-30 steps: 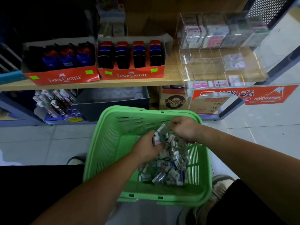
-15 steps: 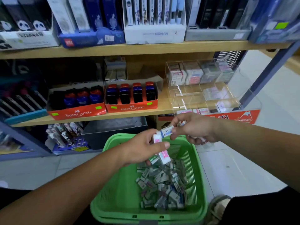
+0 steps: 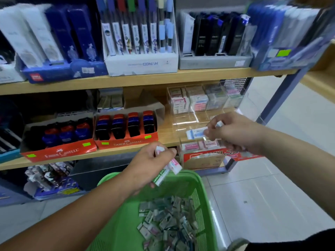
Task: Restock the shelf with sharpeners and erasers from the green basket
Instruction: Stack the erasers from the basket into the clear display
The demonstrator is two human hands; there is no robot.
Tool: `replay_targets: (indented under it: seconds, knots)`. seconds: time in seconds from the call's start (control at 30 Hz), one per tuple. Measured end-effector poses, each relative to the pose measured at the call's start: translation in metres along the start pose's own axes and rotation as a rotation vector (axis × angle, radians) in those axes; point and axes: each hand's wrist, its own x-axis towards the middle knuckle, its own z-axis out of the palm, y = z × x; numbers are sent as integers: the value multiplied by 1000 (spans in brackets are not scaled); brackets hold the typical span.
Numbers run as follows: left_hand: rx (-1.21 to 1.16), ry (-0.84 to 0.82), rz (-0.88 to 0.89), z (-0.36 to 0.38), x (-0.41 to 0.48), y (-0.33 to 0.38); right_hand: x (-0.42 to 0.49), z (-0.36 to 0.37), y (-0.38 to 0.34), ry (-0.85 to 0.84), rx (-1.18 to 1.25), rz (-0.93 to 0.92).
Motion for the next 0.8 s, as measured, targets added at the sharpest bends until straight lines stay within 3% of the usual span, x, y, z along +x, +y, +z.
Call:
replay_targets:
  seconds: [0.17,0.47,0.67,0.8]
  knots:
    - [10,1,85,13,33,35,29,-25,32,169,2,16]
    - [11,-32,83,17,52,59,67,-3,47,170,-227,-48]
    - [-73,-44,43,14,51,59,73,3,33,187,-672,45]
    - [-109,-29,27,15,50,59,73,13,30,261,-958,-3]
